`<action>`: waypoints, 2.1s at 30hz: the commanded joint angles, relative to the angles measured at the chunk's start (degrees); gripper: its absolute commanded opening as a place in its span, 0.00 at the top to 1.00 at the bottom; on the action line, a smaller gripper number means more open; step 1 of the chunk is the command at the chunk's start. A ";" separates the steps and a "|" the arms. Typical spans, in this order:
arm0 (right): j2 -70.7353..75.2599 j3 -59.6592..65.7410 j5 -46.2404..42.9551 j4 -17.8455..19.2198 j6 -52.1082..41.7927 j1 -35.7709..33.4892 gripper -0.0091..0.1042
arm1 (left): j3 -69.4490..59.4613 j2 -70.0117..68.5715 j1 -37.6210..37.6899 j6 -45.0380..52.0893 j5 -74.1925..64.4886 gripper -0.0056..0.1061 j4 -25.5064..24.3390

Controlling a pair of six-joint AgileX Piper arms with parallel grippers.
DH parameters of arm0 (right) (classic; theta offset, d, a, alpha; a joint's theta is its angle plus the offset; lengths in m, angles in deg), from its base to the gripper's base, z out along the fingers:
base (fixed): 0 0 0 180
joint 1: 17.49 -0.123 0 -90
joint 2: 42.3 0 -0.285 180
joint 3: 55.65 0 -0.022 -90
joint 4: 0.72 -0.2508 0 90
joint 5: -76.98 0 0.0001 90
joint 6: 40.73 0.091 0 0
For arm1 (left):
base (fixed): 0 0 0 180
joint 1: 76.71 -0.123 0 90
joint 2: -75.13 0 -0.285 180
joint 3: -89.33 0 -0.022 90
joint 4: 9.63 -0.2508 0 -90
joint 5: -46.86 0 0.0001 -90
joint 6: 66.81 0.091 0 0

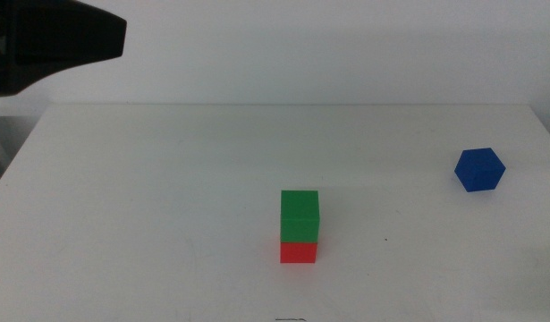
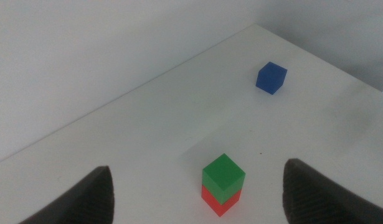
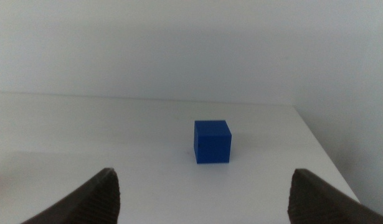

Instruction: Stack red cubes first, then green, then blue cubes in a specific spot.

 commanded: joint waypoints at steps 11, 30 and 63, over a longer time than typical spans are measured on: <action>-21.13 -33.17 20.37 -1.12 -0.33 -0.13 0.11 | 1.33 -0.13 -0.10 -0.08 3.48 0.13 2.12; -70.24 -76.96 62.53 -8.99 2.91 -0.08 0.11 | 1.33 -0.13 -0.10 -0.08 3.48 0.13 2.16; -113.54 -107.24 65.83 1.76 -4.81 1.83 0.11 | 1.33 -0.13 -0.10 -0.08 3.52 0.13 2.12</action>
